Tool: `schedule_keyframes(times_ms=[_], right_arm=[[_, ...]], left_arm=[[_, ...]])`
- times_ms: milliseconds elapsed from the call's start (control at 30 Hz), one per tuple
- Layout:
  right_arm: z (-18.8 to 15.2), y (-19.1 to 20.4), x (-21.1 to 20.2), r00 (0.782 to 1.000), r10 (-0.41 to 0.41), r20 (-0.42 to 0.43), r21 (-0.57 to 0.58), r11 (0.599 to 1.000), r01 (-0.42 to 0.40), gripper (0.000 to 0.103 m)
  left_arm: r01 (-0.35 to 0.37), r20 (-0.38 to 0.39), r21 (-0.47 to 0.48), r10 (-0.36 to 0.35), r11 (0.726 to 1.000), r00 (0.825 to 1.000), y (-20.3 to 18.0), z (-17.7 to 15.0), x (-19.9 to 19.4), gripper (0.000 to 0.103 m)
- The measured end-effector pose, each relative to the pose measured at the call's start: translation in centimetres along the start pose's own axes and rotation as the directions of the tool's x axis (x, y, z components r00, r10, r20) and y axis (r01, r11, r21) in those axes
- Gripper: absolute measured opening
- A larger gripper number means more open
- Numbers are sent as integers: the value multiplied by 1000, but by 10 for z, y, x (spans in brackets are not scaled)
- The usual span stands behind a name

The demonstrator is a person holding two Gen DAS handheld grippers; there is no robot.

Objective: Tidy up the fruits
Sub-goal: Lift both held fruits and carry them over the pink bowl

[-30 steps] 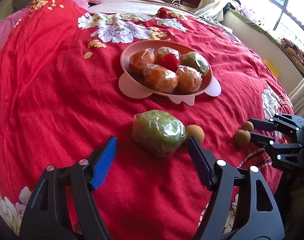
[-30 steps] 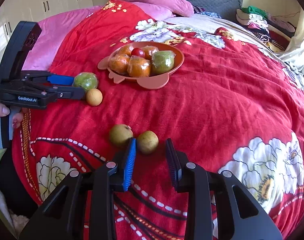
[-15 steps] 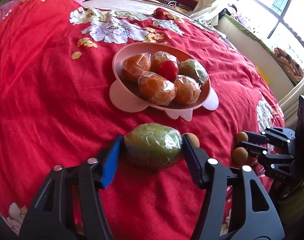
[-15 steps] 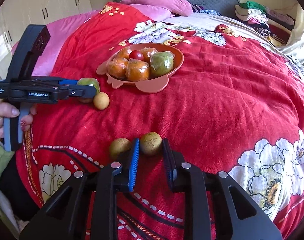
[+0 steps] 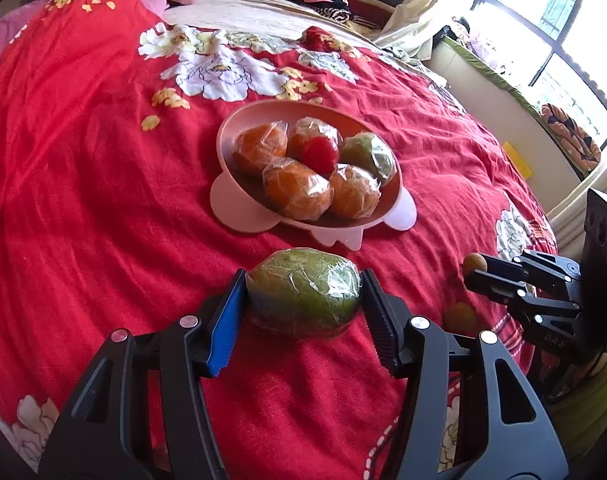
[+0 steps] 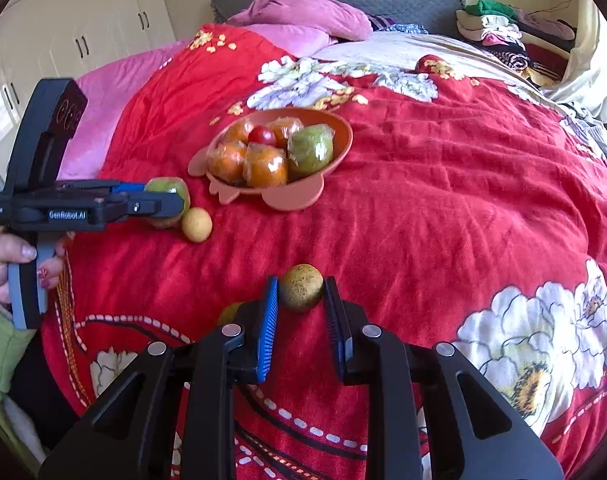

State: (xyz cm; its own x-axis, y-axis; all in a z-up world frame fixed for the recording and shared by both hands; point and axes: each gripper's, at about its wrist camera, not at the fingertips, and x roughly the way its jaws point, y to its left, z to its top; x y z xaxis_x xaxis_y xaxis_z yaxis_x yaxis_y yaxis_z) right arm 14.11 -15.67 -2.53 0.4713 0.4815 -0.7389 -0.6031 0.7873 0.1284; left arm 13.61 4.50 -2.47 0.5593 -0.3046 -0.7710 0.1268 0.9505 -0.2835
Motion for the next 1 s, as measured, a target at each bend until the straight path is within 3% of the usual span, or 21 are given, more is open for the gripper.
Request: schedule_keyframes(times_ms=[500,1000], right_arm=[[44,4,-20,992,29,119,-7,1000,-29,22],[64,-3,-3,991,46,122,-3,999,-46,22]], left_arm=[[-26,37,15,25,1000,999,-5,29,-13,48],[-46,54,49,44,998,998,-12,67,-6,48]])
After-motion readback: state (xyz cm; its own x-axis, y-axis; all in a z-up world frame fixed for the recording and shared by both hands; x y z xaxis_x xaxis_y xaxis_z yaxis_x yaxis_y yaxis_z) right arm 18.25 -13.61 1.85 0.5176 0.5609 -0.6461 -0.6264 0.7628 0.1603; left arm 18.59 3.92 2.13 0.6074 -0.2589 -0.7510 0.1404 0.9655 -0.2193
